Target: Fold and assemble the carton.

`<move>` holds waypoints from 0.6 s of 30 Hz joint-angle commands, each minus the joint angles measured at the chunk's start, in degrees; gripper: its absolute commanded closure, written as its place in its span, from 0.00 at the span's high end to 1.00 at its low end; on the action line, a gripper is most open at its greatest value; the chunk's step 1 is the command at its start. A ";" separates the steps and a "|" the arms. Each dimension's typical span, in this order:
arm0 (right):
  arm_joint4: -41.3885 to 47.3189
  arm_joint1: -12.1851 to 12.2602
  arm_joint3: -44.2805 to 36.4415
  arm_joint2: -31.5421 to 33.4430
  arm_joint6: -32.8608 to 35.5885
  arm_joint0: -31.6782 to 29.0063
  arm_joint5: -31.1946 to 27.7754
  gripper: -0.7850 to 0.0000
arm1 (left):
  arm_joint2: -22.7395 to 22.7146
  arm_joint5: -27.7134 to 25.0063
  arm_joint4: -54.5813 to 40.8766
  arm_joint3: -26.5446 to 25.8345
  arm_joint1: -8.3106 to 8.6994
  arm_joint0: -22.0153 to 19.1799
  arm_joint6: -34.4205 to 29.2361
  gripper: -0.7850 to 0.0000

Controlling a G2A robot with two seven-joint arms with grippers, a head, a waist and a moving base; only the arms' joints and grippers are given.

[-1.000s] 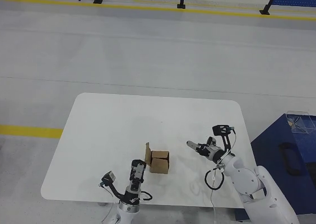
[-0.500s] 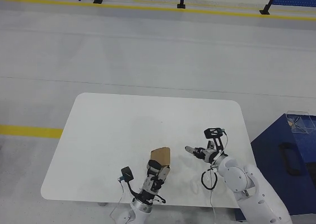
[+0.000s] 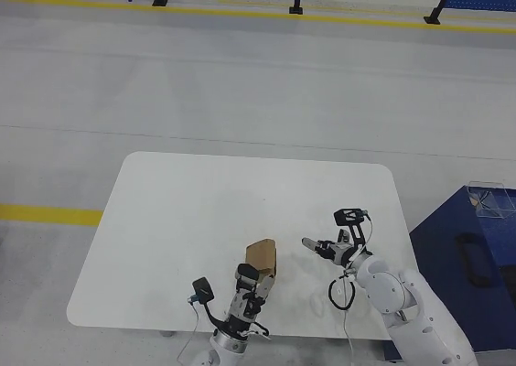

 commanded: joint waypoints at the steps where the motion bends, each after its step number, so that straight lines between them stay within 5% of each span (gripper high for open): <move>1: -2.74 -0.04 0.07 0.07 -1.86 -0.37 2.80 1.00 | -1.58 8.61 -0.29 -3.05 0.15 -0.93 -3.90 1.00; 5: -5.90 -0.49 -0.69 -1.68 -3.57 -0.76 7.24 1.00 | -3.38 20.24 3.10 -11.74 0.74 -0.99 -13.84 1.00; 8: -6.14 -0.62 -0.93 -1.82 -3.53 -1.15 7.81 1.00 | -3.99 26.95 4.54 -16.94 1.22 -2.00 -26.90 1.00; 12: -6.47 -0.73 -1.24 -1.91 -3.35 -1.57 8.29 1.00 | -5.63 30.59 1.47 -21.14 1.94 -4.39 -45.57 1.00; 18: -6.47 -0.73 -1.24 -1.91 -3.35 -1.57 8.29 1.00 | -5.86 30.95 1.18 -21.38 2.01 -4.61 -46.94 1.00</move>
